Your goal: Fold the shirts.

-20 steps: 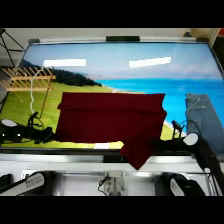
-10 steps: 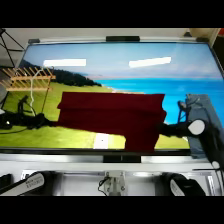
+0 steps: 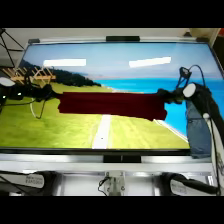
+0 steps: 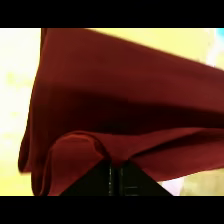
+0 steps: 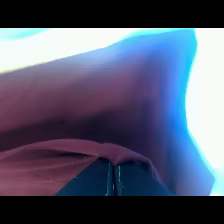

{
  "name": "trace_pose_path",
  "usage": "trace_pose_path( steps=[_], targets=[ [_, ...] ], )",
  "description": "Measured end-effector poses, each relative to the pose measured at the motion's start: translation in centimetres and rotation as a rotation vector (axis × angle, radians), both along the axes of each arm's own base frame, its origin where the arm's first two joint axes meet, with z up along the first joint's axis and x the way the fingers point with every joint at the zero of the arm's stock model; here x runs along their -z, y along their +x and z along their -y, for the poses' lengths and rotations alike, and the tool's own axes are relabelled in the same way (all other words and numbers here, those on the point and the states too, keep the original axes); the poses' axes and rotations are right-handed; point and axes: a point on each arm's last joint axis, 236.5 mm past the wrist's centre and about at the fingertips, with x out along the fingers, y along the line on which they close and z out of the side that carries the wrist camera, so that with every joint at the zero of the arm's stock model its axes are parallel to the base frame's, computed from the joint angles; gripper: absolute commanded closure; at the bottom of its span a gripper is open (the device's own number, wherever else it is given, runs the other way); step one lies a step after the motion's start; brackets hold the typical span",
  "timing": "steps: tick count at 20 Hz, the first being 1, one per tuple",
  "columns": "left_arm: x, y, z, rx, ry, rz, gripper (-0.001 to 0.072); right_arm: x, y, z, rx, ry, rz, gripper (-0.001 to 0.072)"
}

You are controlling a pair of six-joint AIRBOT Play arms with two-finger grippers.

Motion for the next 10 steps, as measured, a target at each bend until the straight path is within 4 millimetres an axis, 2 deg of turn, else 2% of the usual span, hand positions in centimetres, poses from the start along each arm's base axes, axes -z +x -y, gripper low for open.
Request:
trace_pose_path(
  steps=[1, 2, 3, 5, 6, 10],
  targets=[
    [1.0, 0.8, 0.5, -0.005, -0.009, -0.020, 0.0562, 0.7, 1.2, 0.0, 0.005, 0.007, -0.004, 0.0265],
    [2.0, 1.5, 1.0, -0.010, -0.021, -0.046, 0.0268, 1.3, 2.0, -0.1, 0.008, 0.010, -0.008, 0.0099],
    [2.9, 1.9, 1.3, -0.020, -0.032, -0.070, 0.0013, 1.9, 2.5, 0.0, 0.006, 0.012, -0.019, 0.0082],
    [4.1, 2.3, 1.8, -0.024, -0.053, -0.116, 0.0038, 2.7, 2.4, 0.1, -0.027, 0.008, -0.057, 0.0024],
    [4.2, 2.3, 1.9, -0.020, -0.063, -0.131, 0.0038, 3.0, 1.9, 0.5, -0.049, 0.006, -0.089, 0.0024],
    [2.3, 2.0, 1.0, 0.011, -0.097, -0.161, 0.0038, 4.2, -1.7, 3.3, -0.108, 0.014, -0.250, 0.0024]
  ],
)
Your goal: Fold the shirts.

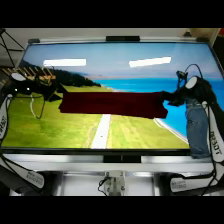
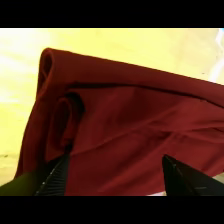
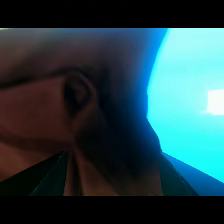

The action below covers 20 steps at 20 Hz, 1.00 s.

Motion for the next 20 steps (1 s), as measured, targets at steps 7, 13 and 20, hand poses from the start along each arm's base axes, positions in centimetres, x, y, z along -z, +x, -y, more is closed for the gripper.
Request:
trace_pose_path(
  steps=[7, 13, 20],
  targets=[
    [-5.3, -1.4, 0.8, 0.077, -0.009, 0.041, 0.0038, 2.6, -1.4, -1.2, -0.028, 0.154, -0.100, 0.0026],
    [-8.6, -2.2, 3.3, 0.146, 0.004, 0.106, 0.0060, 4.9, -0.6, -4.5, 0.048, 0.328, -0.144, 0.0573],
    [-8.3, -4.1, 11.4, 0.304, 0.000, 0.120, 0.0671, -1.5, 0.4, -7.5, 0.040, 0.487, -0.051, 0.0640]
  ],
)
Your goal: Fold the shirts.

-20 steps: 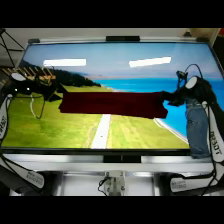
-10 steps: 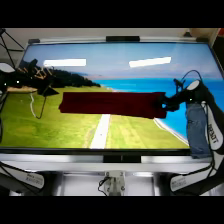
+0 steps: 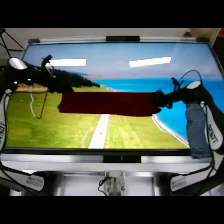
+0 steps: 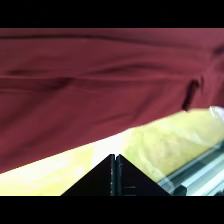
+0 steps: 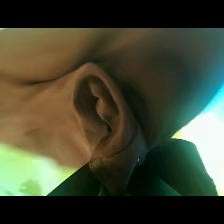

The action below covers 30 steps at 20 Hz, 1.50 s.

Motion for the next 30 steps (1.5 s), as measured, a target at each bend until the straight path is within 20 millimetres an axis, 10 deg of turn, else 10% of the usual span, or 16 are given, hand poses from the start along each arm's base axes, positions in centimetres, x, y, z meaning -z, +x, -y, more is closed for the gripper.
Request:
trace_pose_path(
  steps=[9, 16, 21, 26, 30],
  targets=[
    [5.6, -5.9, 23.0, 0.142, -0.173, -0.025, 0.0672, -17.8, -8.4, -3.3, -0.097, 0.057, 0.153, 0.0640],
    [8.2, -11.5, 31.8, 0.177, -0.241, -0.081, 0.0676, -22.1, -11.9, -3.2, -0.058, 0.000, 0.217, 0.0641],
    [4.6, -5.3, 24.7, 0.097, -0.127, 0.078, 0.0675, -21.5, -10.5, -3.0, -0.022, -0.004, 0.216, 0.0641],
    [-5.0, 2.6, 6.6, -0.151, 0.064, 0.315, 0.0674, -19.3, -7.2, -8.7, -0.088, 0.030, 0.254, 0.0641],
    [-12.5, 2.0, -7.1, -0.358, 0.161, 0.422, 0.0673, -14.1, -4.1, -16.8, -0.147, 0.052, 0.257, 0.0641]
  ],
)
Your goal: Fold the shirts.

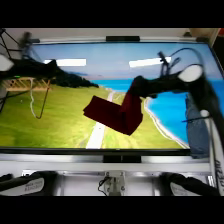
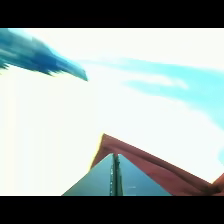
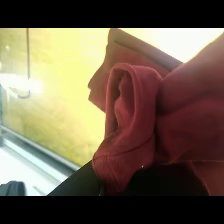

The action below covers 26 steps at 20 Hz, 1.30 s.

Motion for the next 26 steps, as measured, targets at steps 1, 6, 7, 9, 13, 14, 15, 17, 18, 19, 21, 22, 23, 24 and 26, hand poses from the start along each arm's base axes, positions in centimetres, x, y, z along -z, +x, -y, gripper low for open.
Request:
trace_pose_path(
  steps=[1, 6, 7, 9, 13, 14, 15, 17, 18, 19, 21, 22, 23, 24, 26],
  targets=[
    [-1.3, -1.0, -2.5, -0.032, 0.020, 0.010, 0.0673, 1.9, 0.4, -2.3, -0.012, 0.008, -0.014, 0.0641],
    [-5.4, -7.2, -9.8, -0.135, 0.106, 0.041, 0.0673, 9.0, 1.9, -10.9, 0.018, 0.107, -0.068, 0.0351],
    [-5.7, -8.2, -10.3, -0.146, 0.114, 0.042, 0.0673, 9.9, 2.1, -11.9, 0.036, 0.129, -0.085, 0.0053],
    [-5.7, -9.4, -11.0, -0.162, 0.124, 0.037, 0.0673, 10.8, 2.4, -13.2, 0.059, 0.167, -0.093, 0.0045],
    [-4.3, -10.4, -11.4, -0.171, 0.123, 0.002, 0.0673, 8.4, 4.0, -10.9, 0.066, 0.178, -0.027, 0.0046],
    [-4.1, -10.4, -11.4, -0.173, 0.124, 0.000, 0.0673, 7.5, 4.0, -9.4, 0.052, 0.154, -0.012, 0.0046],
    [-4.1, -10.5, -11.5, -0.174, 0.124, 0.001, 0.0673, 6.9, 4.0, -7.2, 0.044, 0.100, 0.000, 0.0046],
    [-4.0, -10.4, -11.7, -0.179, 0.128, 0.007, 0.0672, 7.9, 2.3, -1.1, 0.011, -0.093, -0.053, 0.0046],
    [-4.0, -10.3, -11.7, -0.179, 0.130, 0.010, 0.0673, 9.4, 0.4, 2.6, -0.011, -0.222, -0.126, 0.0045],
    [-4.0, -10.3, -11.8, -0.175, 0.135, 0.015, 0.0672, 10.8, -2.1, 6.0, -0.022, -0.328, -0.219, 0.0045],
    [-3.9, -10.3, -11.8, -0.164, 0.148, 0.021, 0.0672, 12.6, -5.0, 9.8, 0.007, -0.415, -0.331, 0.0045],
    [-3.9, -10.3, -11.8, -0.159, 0.153, 0.023, 0.0672, 13.6, -6.5, 10.3, 0.017, -0.416, -0.380, 0.0045],
    [-3.9, -10.2, -11.8, -0.155, 0.158, 0.027, 0.0673, 14.3, -7.0, 10.1, 0.040, -0.394, -0.393, 0.0045],
    [-3.9, -10.2, -11.8, -0.150, 0.163, 0.030, 0.0672, 14.9, -7.0, 9.6, 0.071, -0.365, -0.390, 0.0045],
    [-3.9, -10.2, -11.8, -0.141, 0.172, 0.034, 0.0672, 15.9, -6.4, 8.0, 0.128, -0.301, -0.368, 0.0045]
  ],
)
